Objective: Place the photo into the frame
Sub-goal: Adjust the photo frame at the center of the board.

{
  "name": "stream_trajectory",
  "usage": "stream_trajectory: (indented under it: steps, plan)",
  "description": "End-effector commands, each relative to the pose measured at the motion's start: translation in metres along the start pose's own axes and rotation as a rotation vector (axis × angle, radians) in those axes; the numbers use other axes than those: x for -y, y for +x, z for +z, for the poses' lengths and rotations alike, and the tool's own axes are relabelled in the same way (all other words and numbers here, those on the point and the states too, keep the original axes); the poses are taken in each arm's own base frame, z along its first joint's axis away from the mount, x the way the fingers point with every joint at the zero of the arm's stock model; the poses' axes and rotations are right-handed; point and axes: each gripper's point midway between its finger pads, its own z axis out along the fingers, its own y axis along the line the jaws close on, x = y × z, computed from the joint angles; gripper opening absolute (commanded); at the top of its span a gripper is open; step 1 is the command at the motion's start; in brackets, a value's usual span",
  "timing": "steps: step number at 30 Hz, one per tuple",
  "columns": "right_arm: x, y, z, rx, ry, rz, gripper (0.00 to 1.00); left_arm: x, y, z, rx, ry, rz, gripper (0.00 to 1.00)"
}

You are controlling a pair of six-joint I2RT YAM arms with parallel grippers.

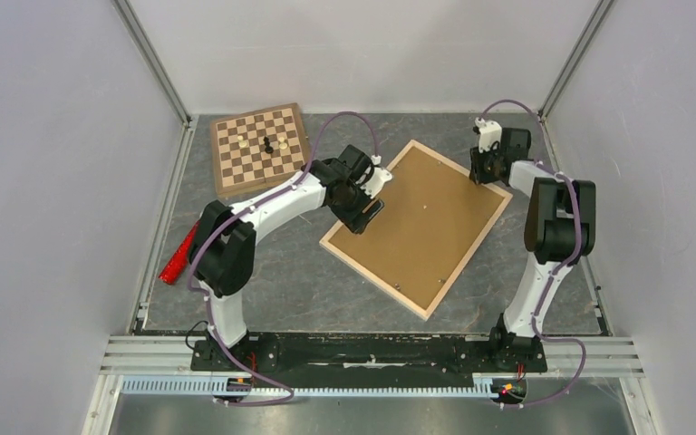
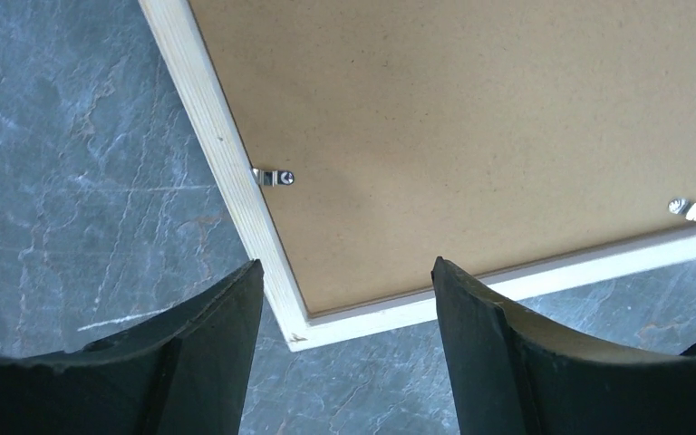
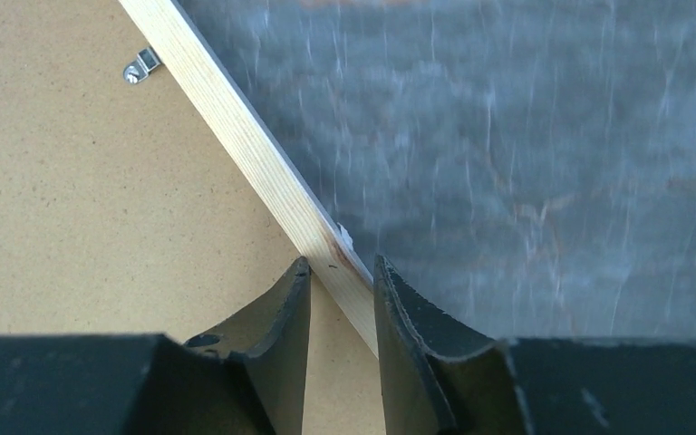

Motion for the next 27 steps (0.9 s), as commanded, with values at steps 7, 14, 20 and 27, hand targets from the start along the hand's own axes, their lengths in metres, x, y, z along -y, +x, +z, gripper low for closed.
stream_trajectory:
  steps: [7, 14, 20, 27]
  plan:
    - [0.002, 0.049, -0.07, 0.011, 0.139, 0.258, 0.07, -0.03, 0.013, -0.028, 0.027, -0.217, -0.092, 0.74]
    - [-0.018, 0.079, -0.106, 0.04, 0.172, 0.295, 0.07, -0.052, 0.044, -0.031, 0.014, -0.229, -0.306, 0.76]
    - [-0.042, 0.105, -0.122, 0.054, 0.147, 0.343, 0.08, -0.055, 0.062, -0.023, -0.007, -0.162, -0.465, 0.77]
    - [-0.048, 0.11, -0.126, 0.059, 0.142, 0.345, 0.1, -0.041, 0.081, -0.011, -0.069, -0.08, -0.576, 0.78]
